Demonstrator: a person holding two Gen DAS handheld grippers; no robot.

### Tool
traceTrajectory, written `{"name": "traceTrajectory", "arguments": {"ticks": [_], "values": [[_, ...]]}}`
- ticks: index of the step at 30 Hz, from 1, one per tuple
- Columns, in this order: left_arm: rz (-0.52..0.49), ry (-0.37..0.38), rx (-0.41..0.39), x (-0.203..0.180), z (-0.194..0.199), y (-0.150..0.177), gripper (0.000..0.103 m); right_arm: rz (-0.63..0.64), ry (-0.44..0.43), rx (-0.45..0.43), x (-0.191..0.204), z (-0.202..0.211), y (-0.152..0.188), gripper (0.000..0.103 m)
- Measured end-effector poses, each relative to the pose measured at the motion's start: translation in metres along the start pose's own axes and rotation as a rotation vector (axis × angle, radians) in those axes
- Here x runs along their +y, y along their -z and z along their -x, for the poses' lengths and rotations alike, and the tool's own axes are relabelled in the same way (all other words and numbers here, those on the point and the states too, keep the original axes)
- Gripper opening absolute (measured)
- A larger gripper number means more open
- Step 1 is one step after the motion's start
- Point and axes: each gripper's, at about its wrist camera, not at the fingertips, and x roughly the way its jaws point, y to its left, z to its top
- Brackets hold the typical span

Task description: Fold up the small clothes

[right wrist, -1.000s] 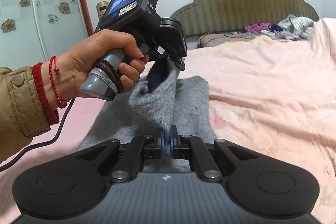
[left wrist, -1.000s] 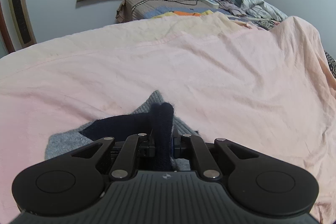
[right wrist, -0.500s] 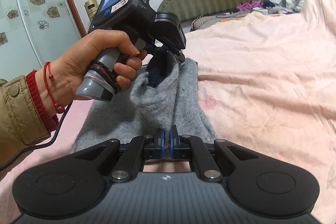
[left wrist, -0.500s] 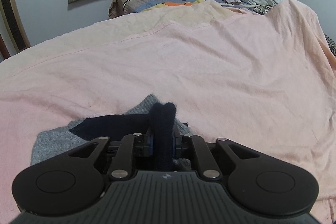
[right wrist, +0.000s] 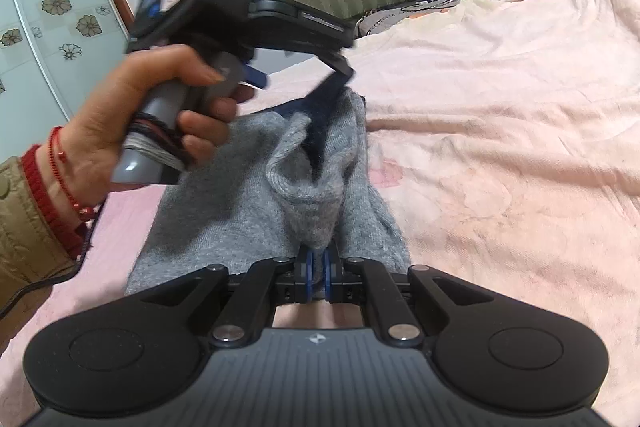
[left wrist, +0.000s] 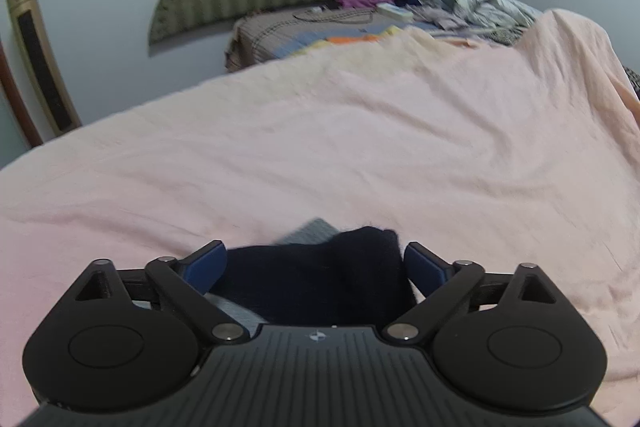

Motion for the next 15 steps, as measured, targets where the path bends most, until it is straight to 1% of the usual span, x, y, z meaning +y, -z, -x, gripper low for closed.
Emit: {"name": "traceTrajectory", "arguments": {"ticks": [4,7,11,15], "values": [[-0.007,-0.015,-0.031,0.02,0.024,0.014,0.101,-0.016,-0.006,0.004,-0.001,-0.001,-0.001,0.006],[-0.018,-0.041,-0.042,0.032,0.04,0.03,0.102,-0.047,-0.029,0.017,-0.006,-0.003,-0.005,0.006],[0.032,-0.052,-0.063,0.057,0.065,0.056,0.103,-0.095,-0.05,0.037,-0.011,-0.007,-0.011,0.009],[0.085,-0.046,-0.058,0.078,0.085,0.084,0.103,-0.142,-0.057,0.063,-0.018,-0.012,-0.017,0.013]]}}
